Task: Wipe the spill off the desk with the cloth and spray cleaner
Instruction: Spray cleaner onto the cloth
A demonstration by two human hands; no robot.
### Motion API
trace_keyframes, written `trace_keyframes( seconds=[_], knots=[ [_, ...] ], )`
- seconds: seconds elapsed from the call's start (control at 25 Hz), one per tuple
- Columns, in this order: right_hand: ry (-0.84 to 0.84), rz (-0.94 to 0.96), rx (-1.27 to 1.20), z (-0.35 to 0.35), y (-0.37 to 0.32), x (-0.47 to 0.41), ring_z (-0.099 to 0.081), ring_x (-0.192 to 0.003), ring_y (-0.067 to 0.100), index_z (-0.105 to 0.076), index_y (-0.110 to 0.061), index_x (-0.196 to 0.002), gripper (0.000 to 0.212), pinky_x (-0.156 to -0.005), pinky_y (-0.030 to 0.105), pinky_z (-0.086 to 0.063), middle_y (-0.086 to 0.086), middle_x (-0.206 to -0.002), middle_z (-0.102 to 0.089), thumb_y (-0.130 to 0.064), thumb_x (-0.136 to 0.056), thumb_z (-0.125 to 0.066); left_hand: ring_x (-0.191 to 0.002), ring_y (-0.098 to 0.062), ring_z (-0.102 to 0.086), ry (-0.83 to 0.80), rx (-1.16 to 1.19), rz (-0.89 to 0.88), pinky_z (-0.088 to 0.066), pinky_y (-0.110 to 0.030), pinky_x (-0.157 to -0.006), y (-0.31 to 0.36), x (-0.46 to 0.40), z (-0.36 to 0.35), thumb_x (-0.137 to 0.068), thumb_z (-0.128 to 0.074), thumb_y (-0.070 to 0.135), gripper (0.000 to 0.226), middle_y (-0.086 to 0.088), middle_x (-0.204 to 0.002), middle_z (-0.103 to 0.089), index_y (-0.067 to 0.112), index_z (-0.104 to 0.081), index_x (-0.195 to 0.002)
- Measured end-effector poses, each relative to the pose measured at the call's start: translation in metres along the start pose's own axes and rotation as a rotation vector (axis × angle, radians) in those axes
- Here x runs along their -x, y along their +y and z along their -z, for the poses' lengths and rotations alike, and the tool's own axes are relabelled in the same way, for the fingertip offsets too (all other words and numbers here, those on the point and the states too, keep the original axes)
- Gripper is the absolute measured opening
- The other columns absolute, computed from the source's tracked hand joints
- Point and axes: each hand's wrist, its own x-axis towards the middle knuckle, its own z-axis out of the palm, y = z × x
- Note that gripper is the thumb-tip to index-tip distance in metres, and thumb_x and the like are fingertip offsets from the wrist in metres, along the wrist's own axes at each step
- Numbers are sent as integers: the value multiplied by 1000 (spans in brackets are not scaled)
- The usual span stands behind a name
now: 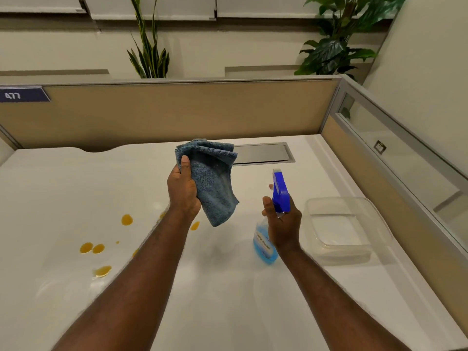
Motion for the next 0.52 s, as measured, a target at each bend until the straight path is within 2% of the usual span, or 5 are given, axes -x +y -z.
trace_keyframes(
  seconds=[0.08, 0.24, 0.4, 0.52],
  knots=[
    [52, 14, 31, 2, 5, 3, -64, -69, 25, -51, -33, -103, 25, -65, 24, -55, -4, -81, -62, -47, -84, -58, -102, -29, -63, 6, -9, 5, -54, -45, -90, -4, 1, 3, -99, -47, 37, 32, -12, -107, -67, 11, -64, -106],
    [130, -21, 49, 5, 9, 0, -65, -72, 23, -51, -43, -98, 21, -68, 30, -57, -25, -83, -59, -57, -83, -54, -106, -30, -64, 0, -33, 28, -55, -44, -90, -12, 1, 10, -99, -47, 40, 33, -9, -108, -68, 13, -63, -110],
    [149, -51, 106, 3, 10, -4, -63, -71, 20, -48, -36, -102, 23, -70, 37, -59, -7, -83, -61, -50, -84, -55, -105, -27, -64, -24, -56, 53, -56, -41, -86, -18, 3, 18, -98, -46, 42, 37, -9, -111, -67, 13, -61, -116],
    [137, -50, 141, 1, 10, -2, -62, -72, 18, -49, -29, -103, 25, -73, 39, -59, -4, -86, -60, -43, -84, -58, -102, -25, -64, -18, -56, 59, -56, -38, -82, -19, 2, 23, -98, -46, 41, 38, -8, -109, -67, 12, -61, -117]
  ],
)
